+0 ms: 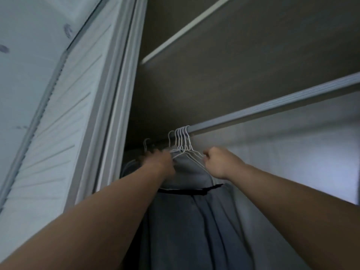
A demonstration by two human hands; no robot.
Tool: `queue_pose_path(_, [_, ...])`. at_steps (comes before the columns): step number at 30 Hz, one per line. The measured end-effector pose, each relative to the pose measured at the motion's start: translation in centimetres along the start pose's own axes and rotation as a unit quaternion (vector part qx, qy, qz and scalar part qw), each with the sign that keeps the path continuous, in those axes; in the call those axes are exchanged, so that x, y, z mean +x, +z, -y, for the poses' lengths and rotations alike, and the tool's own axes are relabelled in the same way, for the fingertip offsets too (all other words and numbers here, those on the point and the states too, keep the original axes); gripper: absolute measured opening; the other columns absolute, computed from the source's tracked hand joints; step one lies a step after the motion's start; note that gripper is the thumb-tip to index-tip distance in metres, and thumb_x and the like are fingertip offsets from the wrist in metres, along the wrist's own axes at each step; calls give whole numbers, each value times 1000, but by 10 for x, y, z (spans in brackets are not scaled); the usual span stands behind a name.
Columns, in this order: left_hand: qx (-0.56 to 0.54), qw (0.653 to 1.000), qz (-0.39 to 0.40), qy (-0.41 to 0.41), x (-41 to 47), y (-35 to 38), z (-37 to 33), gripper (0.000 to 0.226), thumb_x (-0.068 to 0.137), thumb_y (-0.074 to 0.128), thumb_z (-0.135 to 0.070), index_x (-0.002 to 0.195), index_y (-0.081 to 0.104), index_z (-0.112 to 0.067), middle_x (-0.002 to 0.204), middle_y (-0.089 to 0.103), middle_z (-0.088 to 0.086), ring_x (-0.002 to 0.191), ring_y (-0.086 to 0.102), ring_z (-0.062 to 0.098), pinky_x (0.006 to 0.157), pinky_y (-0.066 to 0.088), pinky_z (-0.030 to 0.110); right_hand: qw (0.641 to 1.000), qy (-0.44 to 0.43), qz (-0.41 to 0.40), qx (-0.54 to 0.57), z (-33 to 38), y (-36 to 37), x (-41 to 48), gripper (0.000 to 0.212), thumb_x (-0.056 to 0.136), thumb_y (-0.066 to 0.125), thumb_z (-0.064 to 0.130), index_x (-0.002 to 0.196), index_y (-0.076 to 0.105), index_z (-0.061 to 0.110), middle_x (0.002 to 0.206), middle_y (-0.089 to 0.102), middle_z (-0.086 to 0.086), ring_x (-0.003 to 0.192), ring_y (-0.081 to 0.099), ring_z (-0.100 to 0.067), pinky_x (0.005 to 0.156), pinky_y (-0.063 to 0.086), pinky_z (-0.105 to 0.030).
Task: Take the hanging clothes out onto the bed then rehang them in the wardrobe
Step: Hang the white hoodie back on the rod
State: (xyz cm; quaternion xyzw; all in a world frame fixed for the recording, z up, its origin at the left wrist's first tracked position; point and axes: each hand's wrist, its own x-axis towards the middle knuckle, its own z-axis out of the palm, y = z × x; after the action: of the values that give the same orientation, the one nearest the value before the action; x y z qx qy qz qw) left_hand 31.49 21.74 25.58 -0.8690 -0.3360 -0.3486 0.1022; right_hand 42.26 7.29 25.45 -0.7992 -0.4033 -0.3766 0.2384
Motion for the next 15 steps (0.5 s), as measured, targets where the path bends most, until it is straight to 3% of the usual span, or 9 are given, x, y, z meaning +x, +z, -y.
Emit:
queue_pose_path(5, [88,993,-75,-20,2,5,-6,55,93,51,-31,144,38,-13,147,38,20,132,35,40,106,30,53,998,29,15,44,5,28,8,30,93,44,27,110,63,12,124,60,-17,110,58,-35,95,49,-39])
queue_pose_path(9, [46,995,-90,19,6,1,-19,40,98,48,-20,137,47,-11,137,48,17,121,52,35,88,45,42,997,40,5,63,-8,30,5,31,94,46,26,114,65,14,125,61,-15,111,59,-33,96,49,-40])
queue_pose_path(11, [37,992,-106,56,7,-2,-24,33,98,47,-15,131,53,-12,131,56,13,116,57,32,79,44,40,997,35,3,62,-15,25,3,30,94,46,26,113,66,17,124,62,-14,110,59,-32,95,49,-38])
queue_pose_path(15, [-7,993,-84,83,2,-13,-41,31,98,44,-12,125,58,-9,127,60,13,113,59,33,80,45,40,997,37,2,62,-30,9,-2,30,96,45,23,117,66,16,126,61,-14,110,58,-31,96,49,-36])
